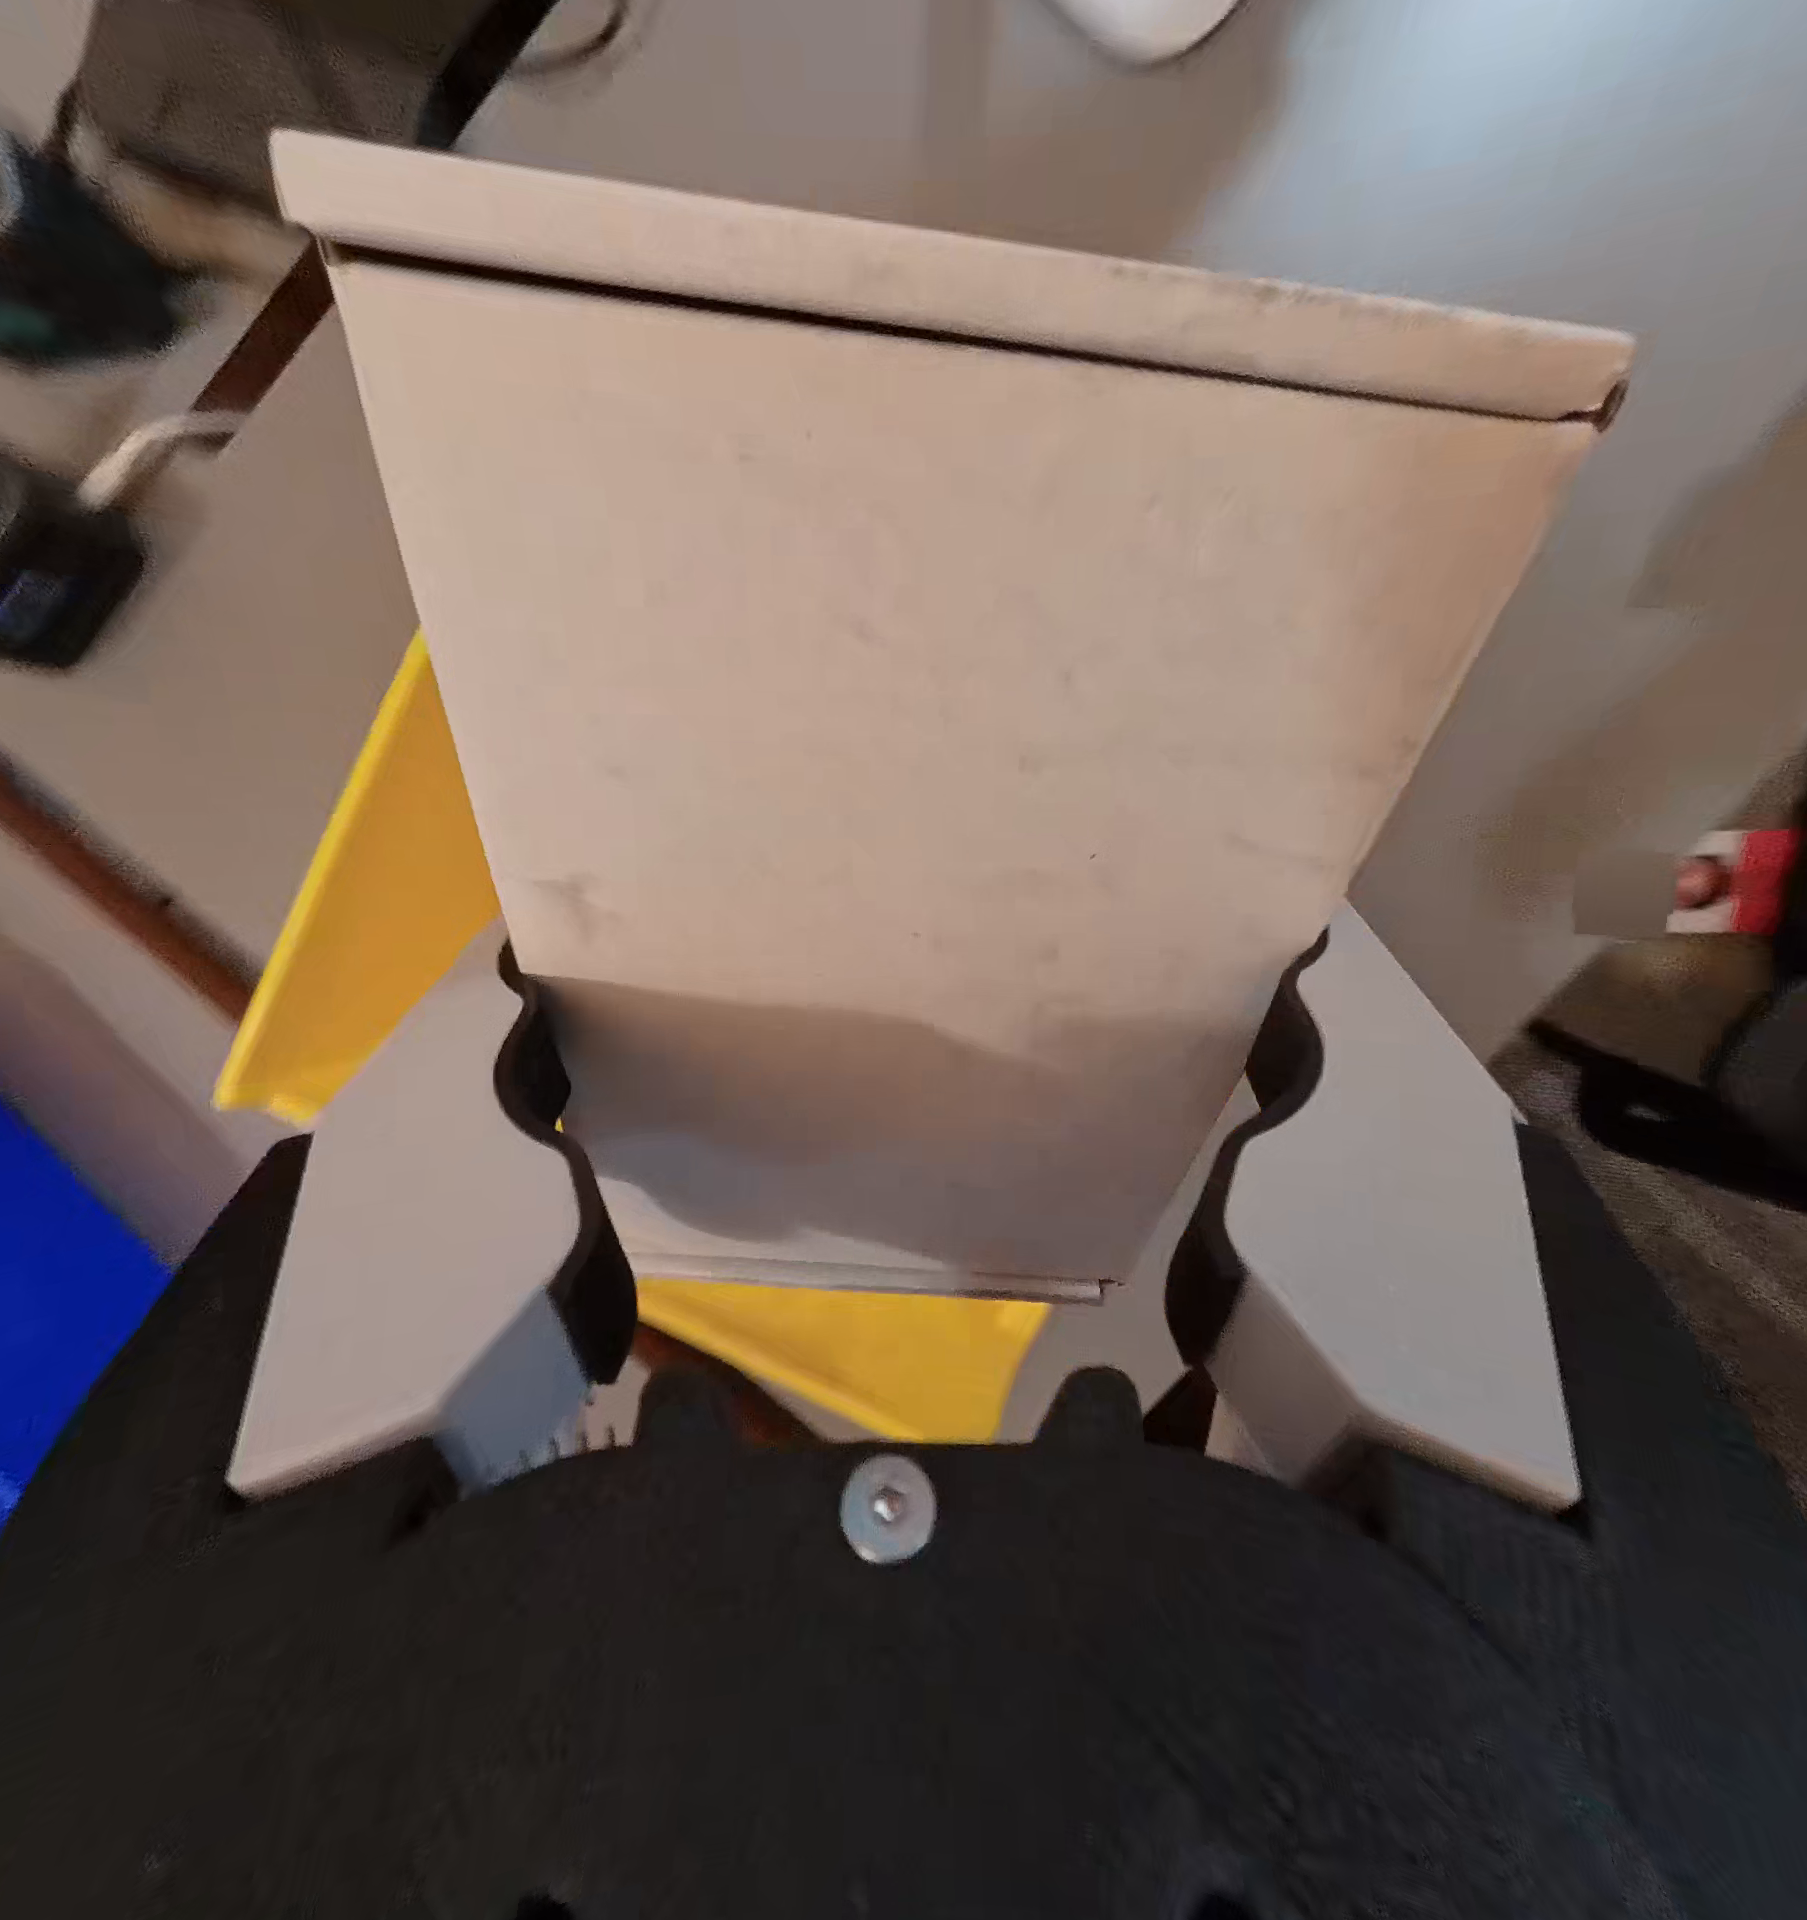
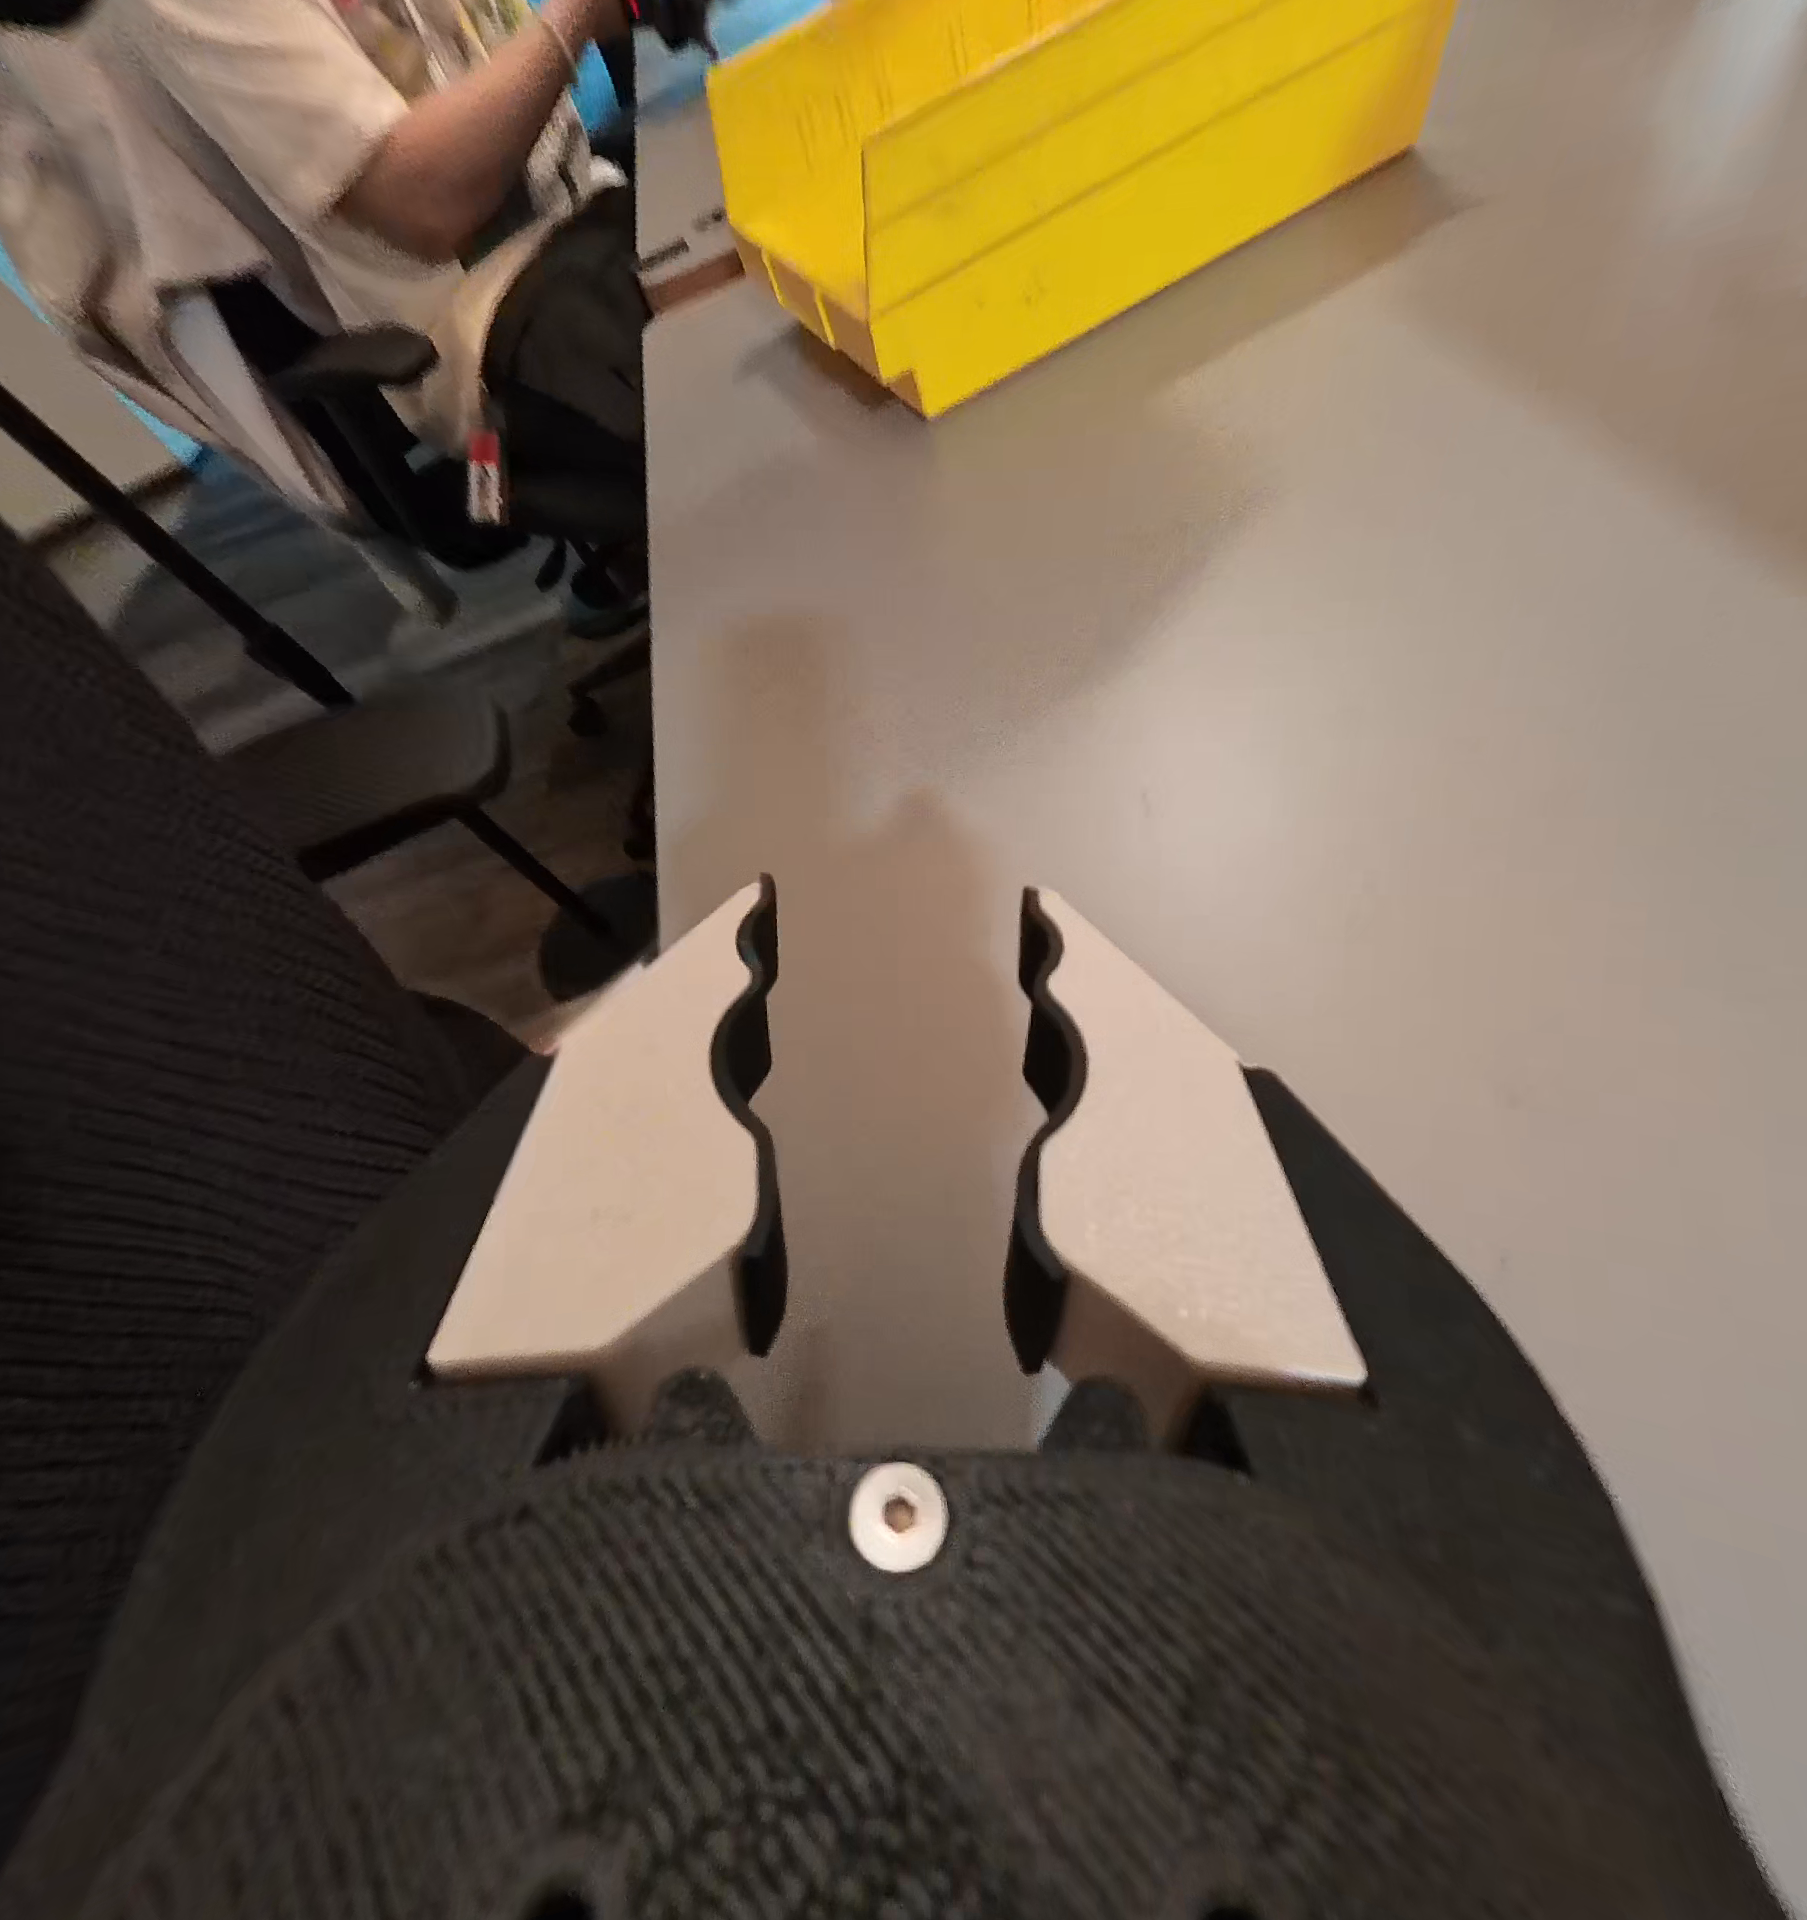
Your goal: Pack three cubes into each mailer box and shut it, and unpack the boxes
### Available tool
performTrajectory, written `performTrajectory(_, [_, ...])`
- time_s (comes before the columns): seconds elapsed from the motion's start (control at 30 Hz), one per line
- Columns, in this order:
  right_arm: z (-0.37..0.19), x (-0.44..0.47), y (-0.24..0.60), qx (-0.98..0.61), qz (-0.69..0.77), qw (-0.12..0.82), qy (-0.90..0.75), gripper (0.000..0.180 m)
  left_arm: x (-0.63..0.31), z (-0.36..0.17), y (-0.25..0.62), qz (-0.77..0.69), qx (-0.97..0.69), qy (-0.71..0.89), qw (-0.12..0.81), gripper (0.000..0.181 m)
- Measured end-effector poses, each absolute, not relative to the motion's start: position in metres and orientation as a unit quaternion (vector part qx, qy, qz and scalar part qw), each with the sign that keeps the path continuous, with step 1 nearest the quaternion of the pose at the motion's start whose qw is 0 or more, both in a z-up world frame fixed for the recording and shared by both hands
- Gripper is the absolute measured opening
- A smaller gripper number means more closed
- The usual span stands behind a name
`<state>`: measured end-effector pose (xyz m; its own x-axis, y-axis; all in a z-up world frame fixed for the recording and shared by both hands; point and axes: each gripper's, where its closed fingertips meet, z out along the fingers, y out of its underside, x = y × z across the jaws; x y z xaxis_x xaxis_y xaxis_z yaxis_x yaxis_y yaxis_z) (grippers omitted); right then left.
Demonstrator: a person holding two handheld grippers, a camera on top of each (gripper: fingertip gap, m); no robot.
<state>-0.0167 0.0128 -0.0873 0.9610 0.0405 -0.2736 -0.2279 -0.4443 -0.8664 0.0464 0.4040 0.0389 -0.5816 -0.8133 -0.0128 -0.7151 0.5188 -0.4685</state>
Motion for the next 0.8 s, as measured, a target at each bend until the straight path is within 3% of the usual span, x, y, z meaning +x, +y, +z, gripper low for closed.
performTrajectory(0.1, [-0.075, -0.02, 0.005, -0.805, 0.16, 0.566, 0.079, 0.046, 0.037, 0.05, 0.33, -0.212, -0.395, 0.89, 0.088, 0.135])
performTrajectory(0.23, [-0.069, -0.01, -0.016, -0.776, 0.139, 0.603, 0.121, 0.05, 0.034, 0.025, 0.214, -0.188, -0.306, 0.932, 0.041, 0.135])
performTrajectory(0.47, [-0.054, 0.021, -0.035, -0.728, 0.066, 0.658, 0.183, 0.069, 0.048, -0.059, -0.001, -0.4, -0.24, 0.883, -0.055, 0.135])
performTrajectory(0.67, [-0.039, 0.046, -0.067, -0.705, 0.011, 0.685, 0.18, 0.067, 0.056, -0.082, -0.049, -0.472, -0.331, 0.8, -0.165, 0.135])
performTrajectory(0.8, [-0.05, 0.051, -0.072, -0.676, 0.131, 0.678, 0.257, 0.065, 0.06, -0.082, -0.044, -0.464, -0.38, 0.775, -0.202, 0.135])
